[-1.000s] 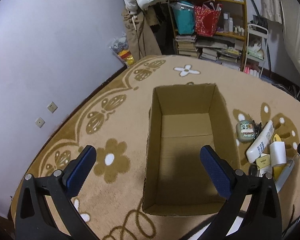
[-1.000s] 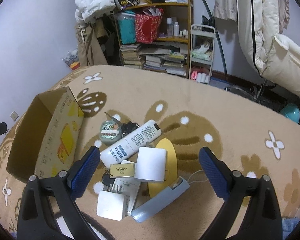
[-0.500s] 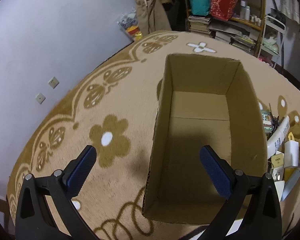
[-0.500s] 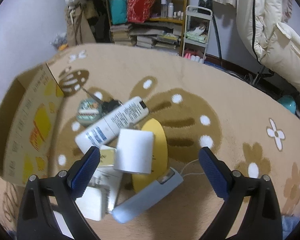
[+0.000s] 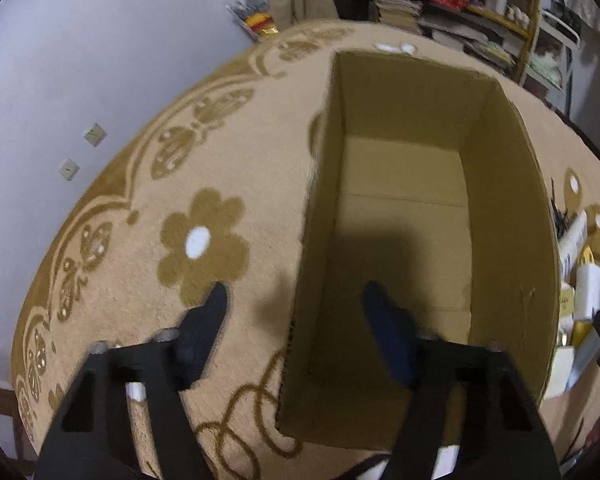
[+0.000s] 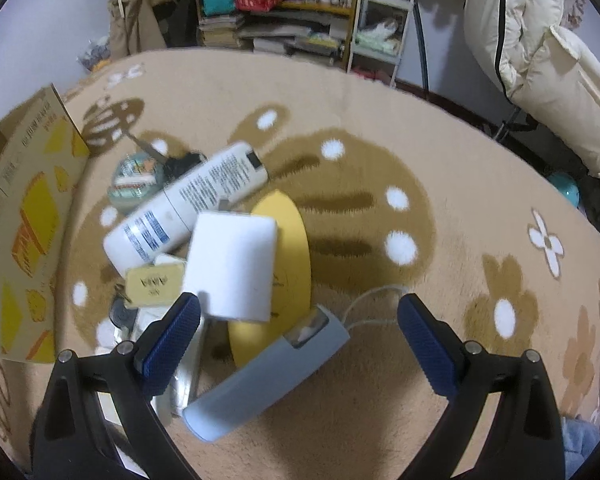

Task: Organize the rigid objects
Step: 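Grip the box side wall with the left tool while right tool approaches items, then grasp the light-blue power bank with the right tool and lift it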

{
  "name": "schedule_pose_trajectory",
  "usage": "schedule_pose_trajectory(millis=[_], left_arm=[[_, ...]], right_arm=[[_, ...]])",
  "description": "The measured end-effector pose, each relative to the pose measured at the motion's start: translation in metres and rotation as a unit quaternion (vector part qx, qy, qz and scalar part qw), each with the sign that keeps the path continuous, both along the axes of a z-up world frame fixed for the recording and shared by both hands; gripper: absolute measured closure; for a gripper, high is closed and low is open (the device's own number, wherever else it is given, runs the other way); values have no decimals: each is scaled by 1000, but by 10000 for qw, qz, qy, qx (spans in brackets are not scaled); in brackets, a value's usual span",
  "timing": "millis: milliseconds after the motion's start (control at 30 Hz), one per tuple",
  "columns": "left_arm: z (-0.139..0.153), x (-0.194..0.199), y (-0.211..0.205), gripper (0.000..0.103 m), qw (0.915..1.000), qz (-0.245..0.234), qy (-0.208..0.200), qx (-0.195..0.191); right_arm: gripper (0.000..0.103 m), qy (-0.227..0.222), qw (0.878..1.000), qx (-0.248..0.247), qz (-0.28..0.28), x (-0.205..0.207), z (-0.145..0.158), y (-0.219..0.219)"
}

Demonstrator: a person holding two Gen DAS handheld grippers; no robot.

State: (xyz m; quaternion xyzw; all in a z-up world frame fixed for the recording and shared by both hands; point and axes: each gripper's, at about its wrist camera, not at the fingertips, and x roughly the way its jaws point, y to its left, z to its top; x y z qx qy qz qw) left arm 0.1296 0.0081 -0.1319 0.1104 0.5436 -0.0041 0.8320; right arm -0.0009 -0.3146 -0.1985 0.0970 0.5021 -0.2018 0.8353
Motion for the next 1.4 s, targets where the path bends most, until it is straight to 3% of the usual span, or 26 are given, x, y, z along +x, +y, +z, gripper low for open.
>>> schedule_pose_trajectory(millis=[33,200,300,433,567,767,933,1067,1200,1333,1400], left_arm=[[-2,0,-1,63,9999,-23,90,-69],[-4,-1,-2,70,9999,-70,69,80],[-4,0,0,78,9999,-52,110,-25],[-3,-2,-1,80,9998,-18,20,191],[-3,-1,1,90,9999,-42,83,124],[-4,1,3,91,9999,-34,153,57],[-4,2,5,92,9998,10,197,-55],[-5,-1,-1,91,9997,-85,181,132],[-5,-3,-2,92,9995,-104,223,172],[-5,-5,-2,92,9995,-130,218,179],[-5,-5,-2,92,9996,-97,218,148]], right_arm=[[0,-10,10000,56,-11,-1,-1,0],[0,44,9992,377,-144,-2,-6,-4],[0,86,9980,589,-223,-3,-10,-7],[0,275,9980,529,-206,-1,-16,-4],[0,414,9976,491,-246,0,-20,-4],[0,981,9933,511,-338,7,-37,2],[0,1077,9921,499,-415,11,-39,7],[0,1144,9905,475,-599,15,-42,6],[10,1094,9874,874,-741,12,-45,-2],[24,1025,9867,967,-810,15,-42,-4],[25,1016,9850,1069,-890,15,-41,-5]])
